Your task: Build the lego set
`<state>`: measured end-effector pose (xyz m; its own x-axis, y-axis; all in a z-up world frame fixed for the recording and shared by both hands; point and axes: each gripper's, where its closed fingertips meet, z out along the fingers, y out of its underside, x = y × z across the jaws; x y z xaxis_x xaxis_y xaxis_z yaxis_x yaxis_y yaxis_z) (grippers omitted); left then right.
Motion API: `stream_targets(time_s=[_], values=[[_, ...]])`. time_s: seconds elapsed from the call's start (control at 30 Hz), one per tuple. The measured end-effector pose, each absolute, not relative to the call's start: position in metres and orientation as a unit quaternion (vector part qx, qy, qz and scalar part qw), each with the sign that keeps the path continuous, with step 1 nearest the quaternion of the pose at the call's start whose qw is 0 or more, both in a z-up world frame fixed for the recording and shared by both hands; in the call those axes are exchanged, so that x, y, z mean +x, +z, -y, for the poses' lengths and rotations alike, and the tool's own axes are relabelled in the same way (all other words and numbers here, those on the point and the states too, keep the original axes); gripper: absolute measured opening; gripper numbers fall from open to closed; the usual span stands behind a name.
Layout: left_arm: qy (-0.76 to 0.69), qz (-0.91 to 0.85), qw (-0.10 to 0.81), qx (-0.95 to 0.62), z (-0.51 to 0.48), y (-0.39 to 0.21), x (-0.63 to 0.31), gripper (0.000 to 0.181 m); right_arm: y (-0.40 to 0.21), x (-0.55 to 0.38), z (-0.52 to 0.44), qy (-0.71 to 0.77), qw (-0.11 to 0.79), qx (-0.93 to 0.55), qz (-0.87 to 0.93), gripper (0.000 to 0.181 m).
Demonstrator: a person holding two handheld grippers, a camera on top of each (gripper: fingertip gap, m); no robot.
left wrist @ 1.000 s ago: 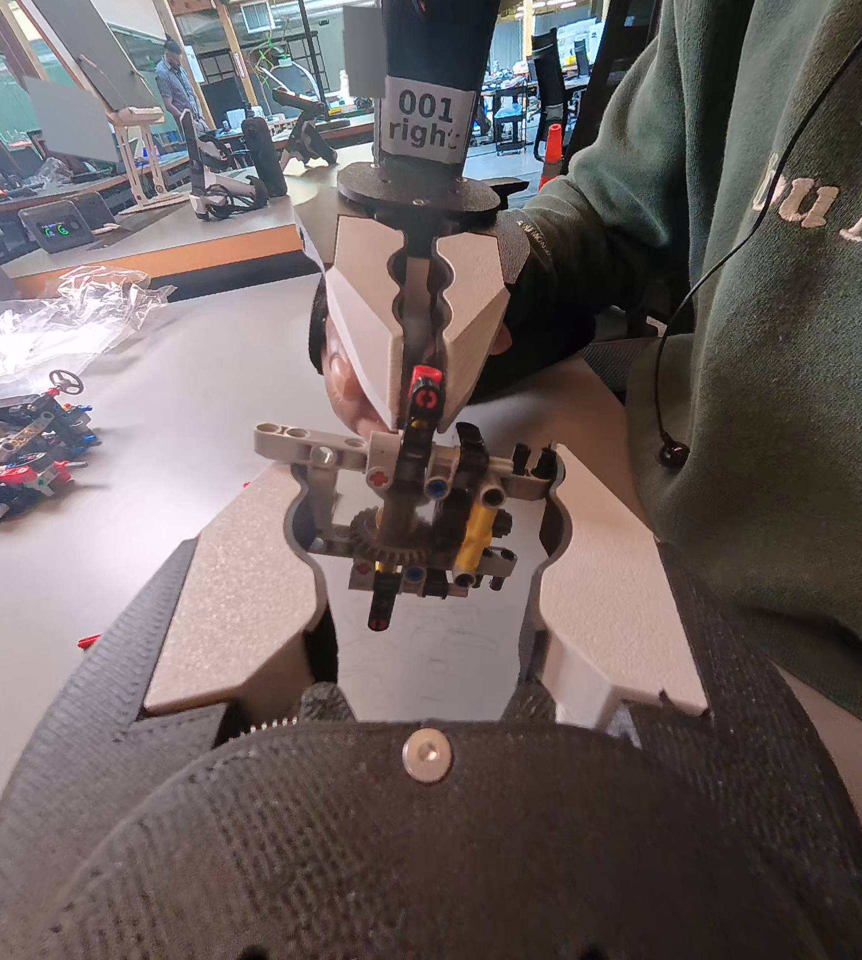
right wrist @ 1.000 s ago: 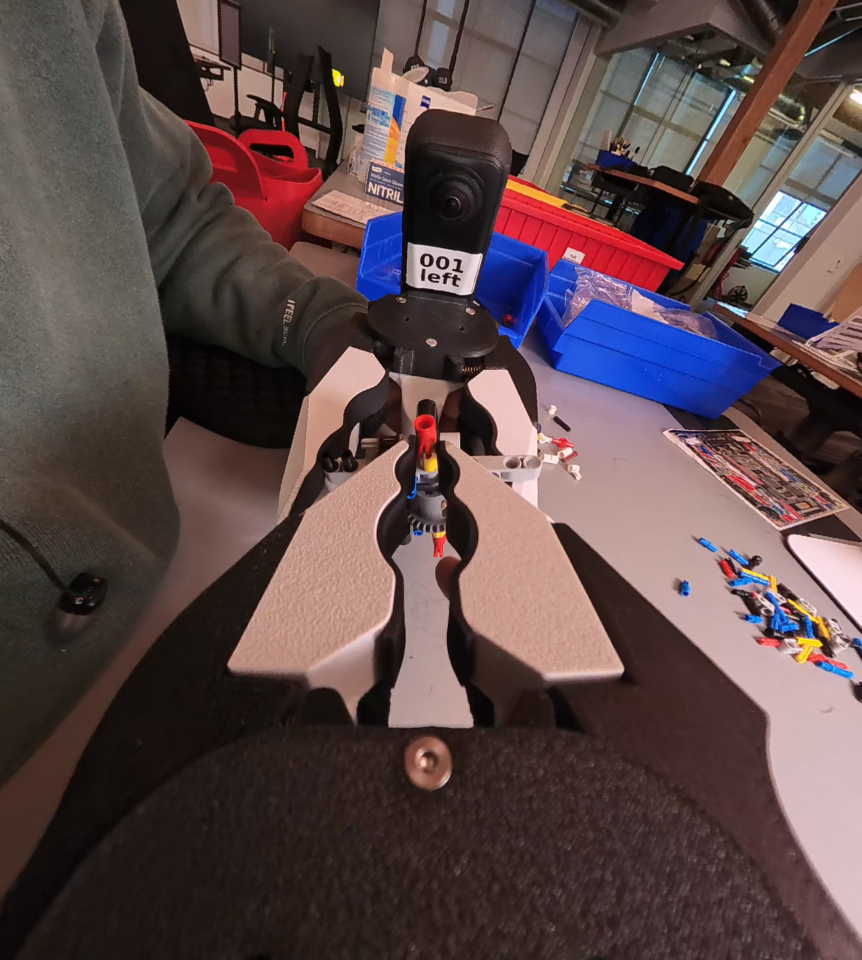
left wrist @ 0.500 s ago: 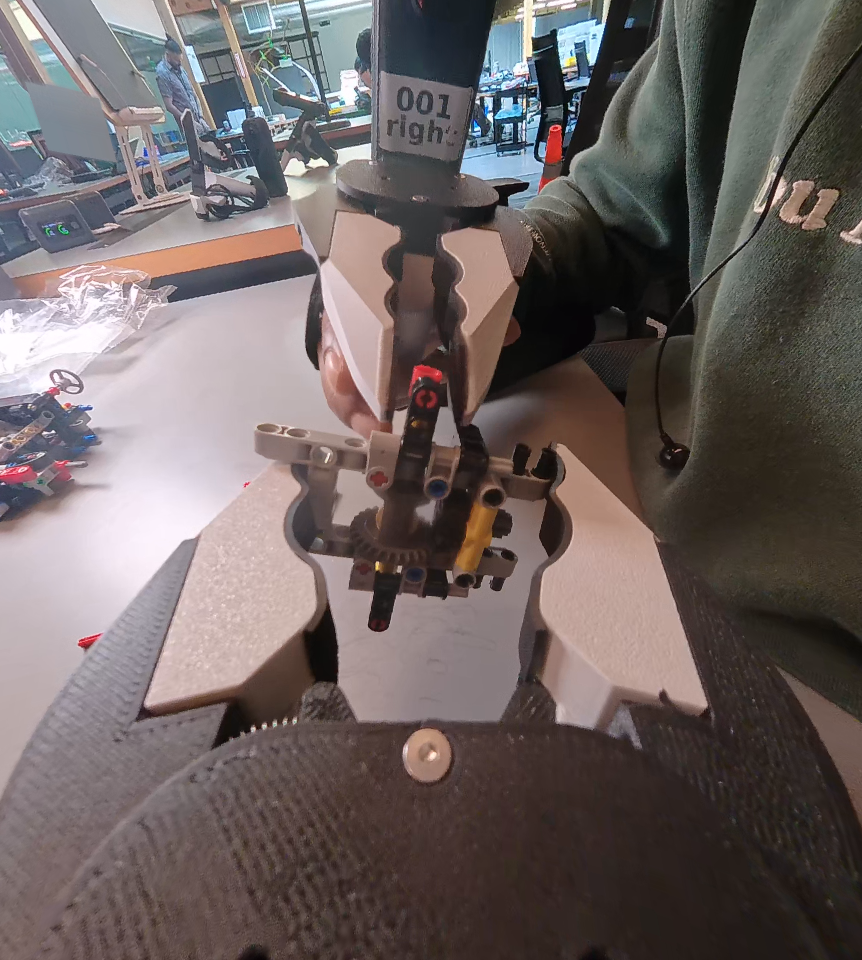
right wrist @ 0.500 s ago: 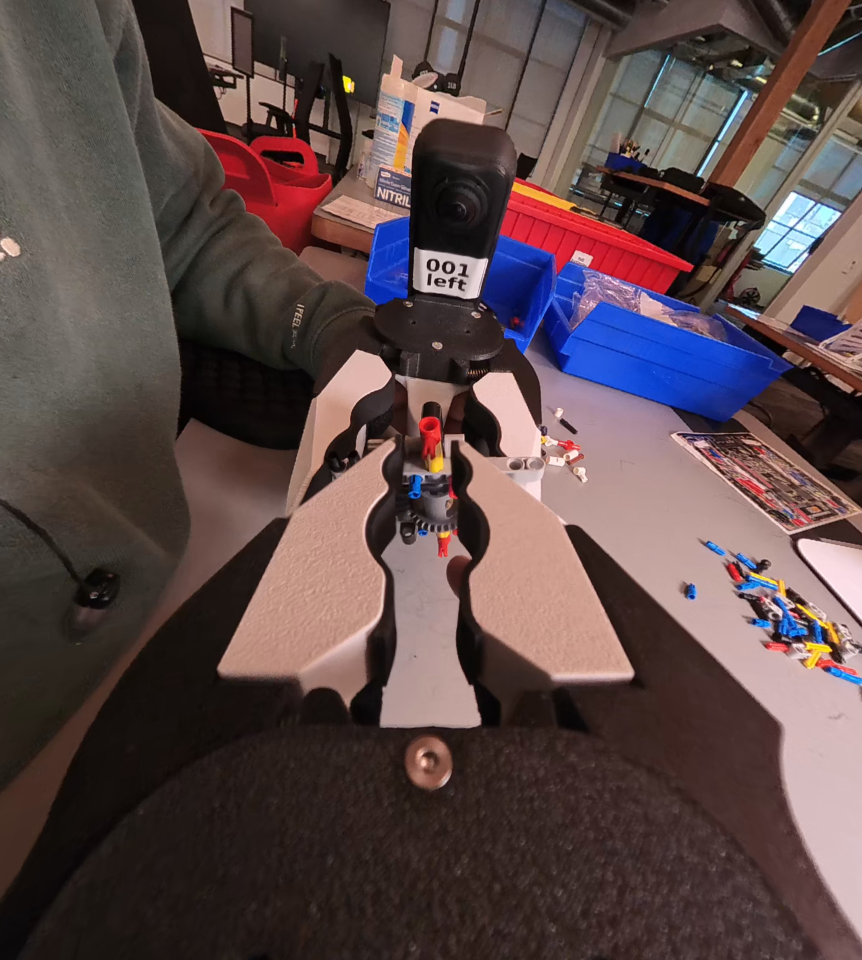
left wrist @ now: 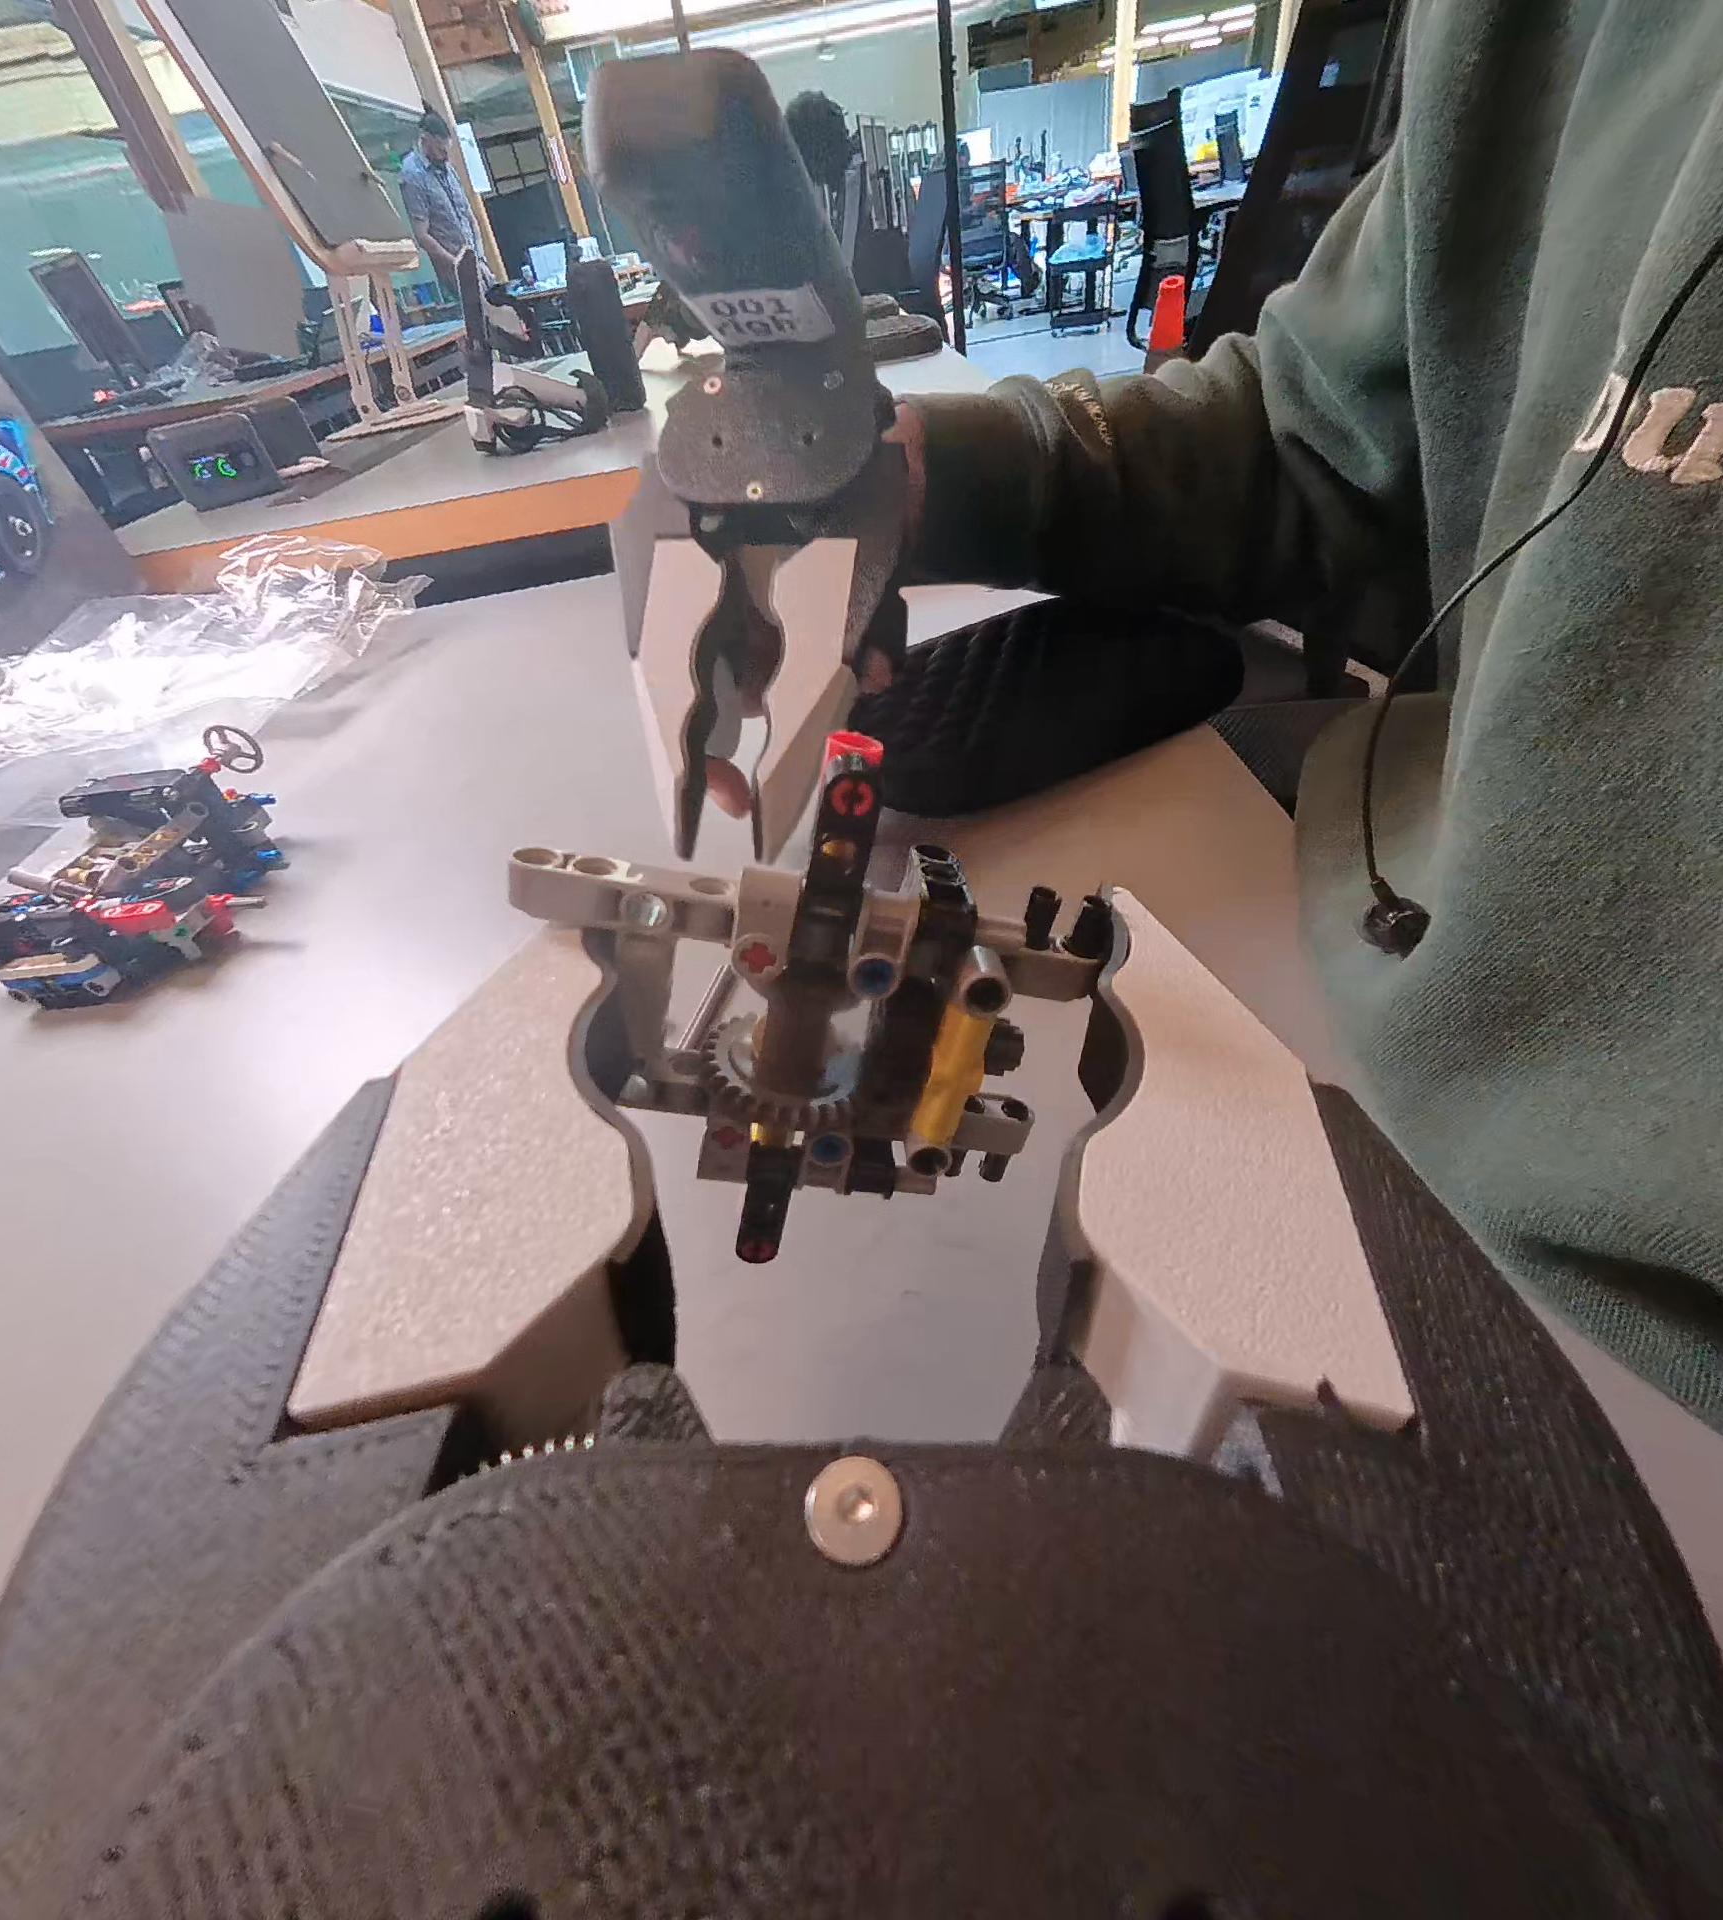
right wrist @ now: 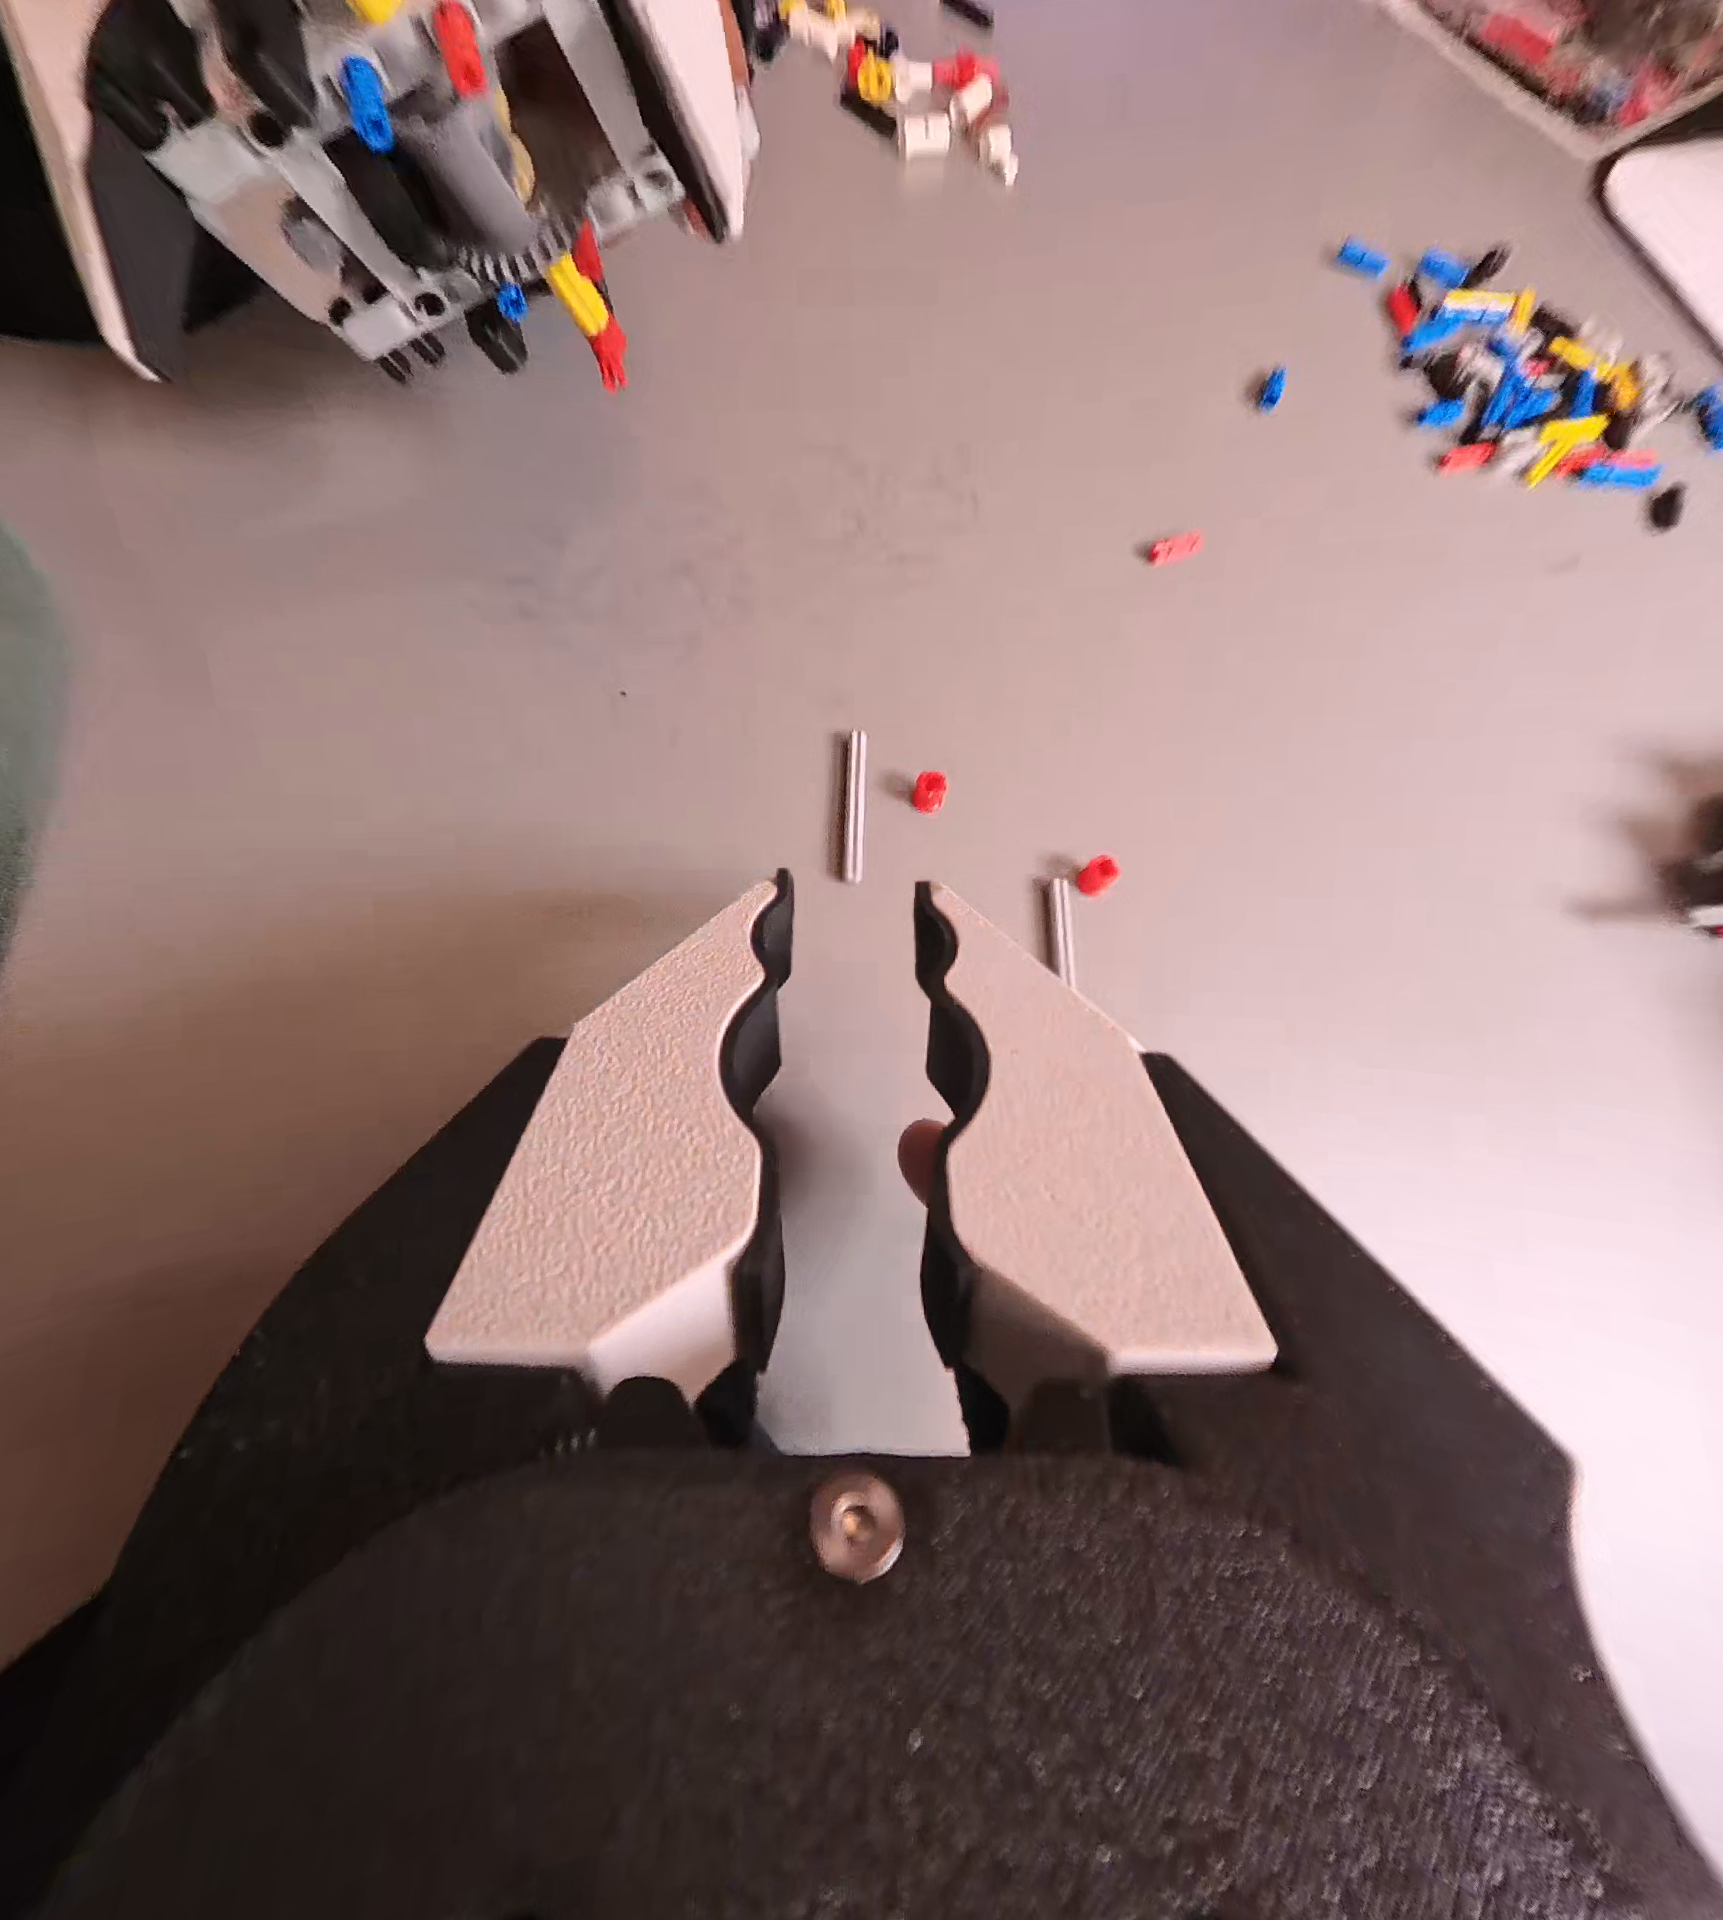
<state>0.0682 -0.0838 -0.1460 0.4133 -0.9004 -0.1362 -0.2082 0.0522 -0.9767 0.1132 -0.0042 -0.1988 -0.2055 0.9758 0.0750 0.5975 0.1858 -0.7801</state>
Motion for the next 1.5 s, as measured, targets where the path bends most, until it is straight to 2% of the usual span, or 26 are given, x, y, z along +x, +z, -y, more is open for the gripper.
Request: stream_targets(time_s=[0.2,0.47,0.53,0.7,1.03,1.5], values=[[-0.292,-0.44,0.57,-0.629,0.079,-0.148,0.064,0.086,-0.223,0.099,0.012,0.272,0.254,-0.573,0.73,0.022],[-0.27,-0.432,0.556,-0.657,0.071,-0.158,0.054,0.086,-0.229,0.094,0.007,0.245,0.227,-0.585,0.739,0.01],[-0.26,-0.428,0.538,-0.678,0.067,-0.167,0.05,0.087,-0.229,0.092,0.008,0.242,0.231,-0.582,0.741,0.003],[-0.22,-0.429,0.478,-0.734,0.061,-0.19,0.041,0.087,-0.227,0.093,0.01,0.244,0.249,-0.571,0.744,0.003],[-0.21,-0.436,0.464,-0.742,0.062,-0.195,0.045,0.087,-0.206,0.094,0.022,0.294,0.273,-0.55,0.732,0.003],[-0.145,-0.462,0.29,-0.826,0.062,-0.23,0.038,0.088,-0.208,0.094,0.031,0.298,0.278,-0.531,0.743,0.002]])
